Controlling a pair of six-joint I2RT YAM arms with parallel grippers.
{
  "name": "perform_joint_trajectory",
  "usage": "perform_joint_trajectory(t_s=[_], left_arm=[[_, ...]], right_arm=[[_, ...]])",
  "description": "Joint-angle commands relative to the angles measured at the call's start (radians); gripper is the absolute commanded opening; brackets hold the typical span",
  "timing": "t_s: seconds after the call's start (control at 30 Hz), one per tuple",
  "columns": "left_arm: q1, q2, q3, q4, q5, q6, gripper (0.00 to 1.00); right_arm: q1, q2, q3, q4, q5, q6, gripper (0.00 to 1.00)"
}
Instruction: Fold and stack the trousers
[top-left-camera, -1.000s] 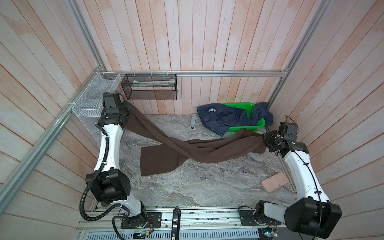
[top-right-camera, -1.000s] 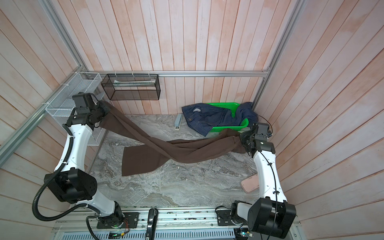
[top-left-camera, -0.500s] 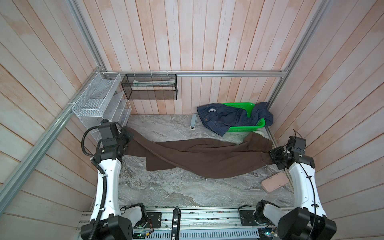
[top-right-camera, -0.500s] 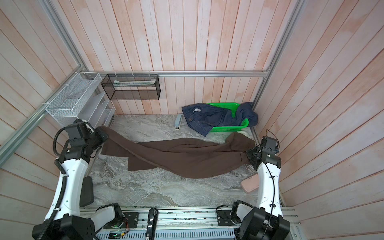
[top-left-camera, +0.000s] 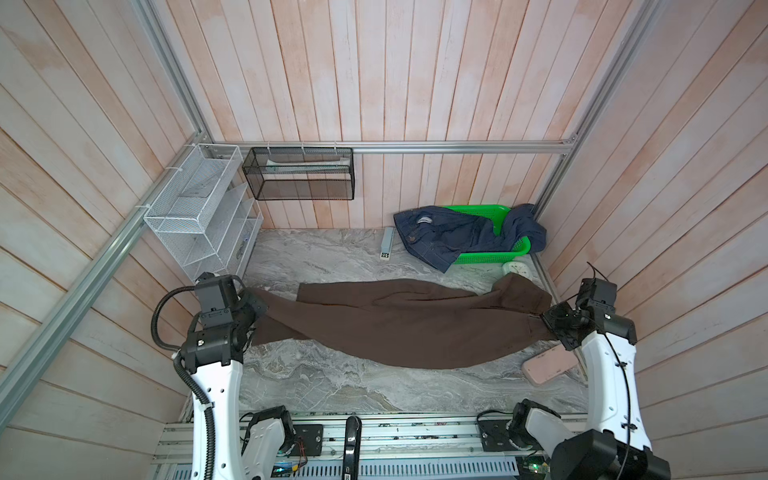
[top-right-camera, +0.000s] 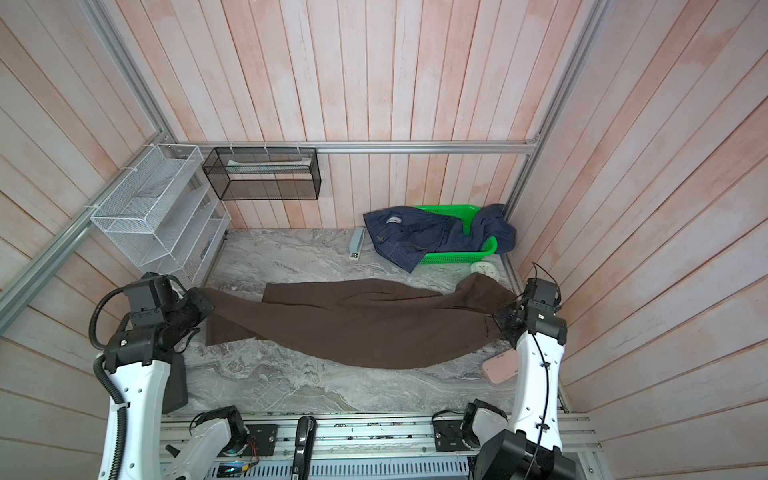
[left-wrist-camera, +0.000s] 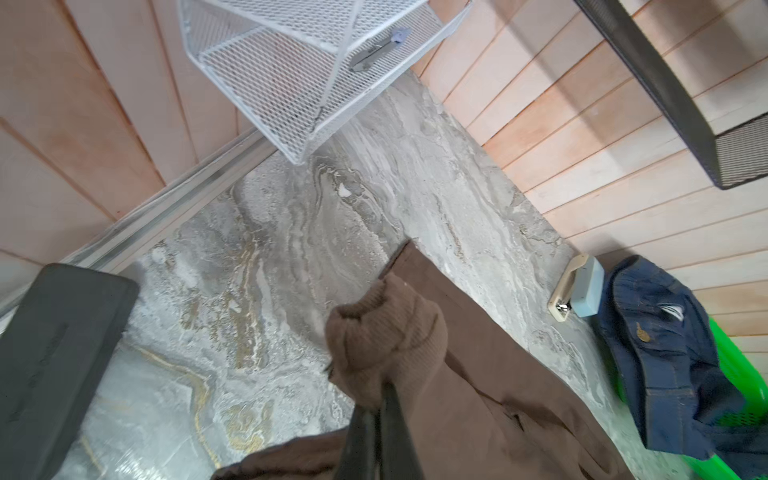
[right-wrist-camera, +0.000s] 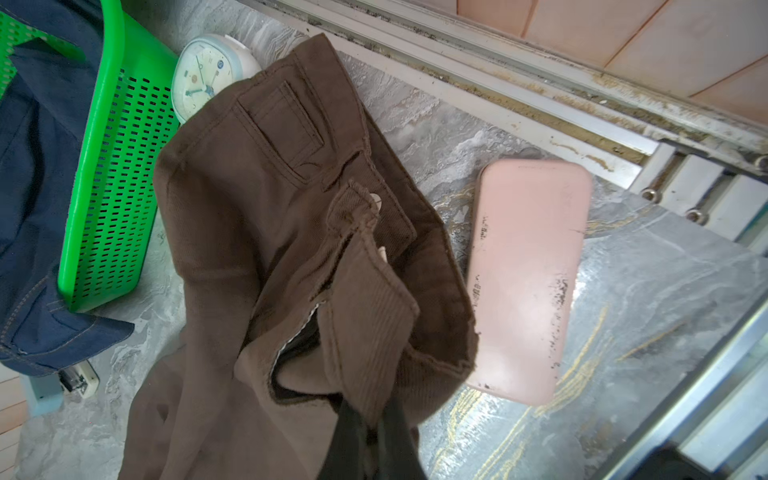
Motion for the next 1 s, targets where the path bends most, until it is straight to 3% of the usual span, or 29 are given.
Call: perform_joint_trajectory(t_s=[0.0,0.1,0.2,0.3,0.4,0.5,0.63,0.8,0.97], left_arm=[[0.007,0.001,0.01,-0.077,-0.101,0.005,0.01],[0.007,0.004,-0.025,-0.099,-0.108,0.012,0.06],[0.007,-0.002,-0.068,-0.105,-0.09,0.012,0.27],[0.006,-0.015,-0.089,-0.106,-0.082,0.015,0.5],[0.006,-0.027,-0.063,-0.115,-0.075,0.017,0.63],[0.006,-0.028,-0.02,-0.097,-0.026,0.013,0.68],[-0.022,0.018,-0.016,-0.008,0.122,-0.006,0.69],[-0.251,0.172,-0.028,0.132,0.071,-0.053,0.67],[-0.357,0.371,0.016,0.243,0.033,-0.042,0.64]], right_arm=[[-0.008,-0.025,0.007,-0.051,0.078,-0.027,0.0],[-0.007,-0.048,-0.03,-0.05,0.114,-0.037,0.0],[-0.007,-0.065,-0.061,-0.044,0.136,-0.04,0.03],[-0.008,-0.066,-0.073,-0.04,0.126,-0.043,0.23],[-0.007,-0.062,-0.053,-0.044,0.123,-0.043,0.39],[-0.007,-0.055,-0.018,-0.036,0.081,-0.05,0.49],[0.001,-0.036,0.009,-0.003,-0.02,-0.001,0.53],[0.157,0.025,0.03,0.081,-0.023,0.111,0.54],[0.269,0.096,0.047,0.152,-0.022,0.165,0.53]])
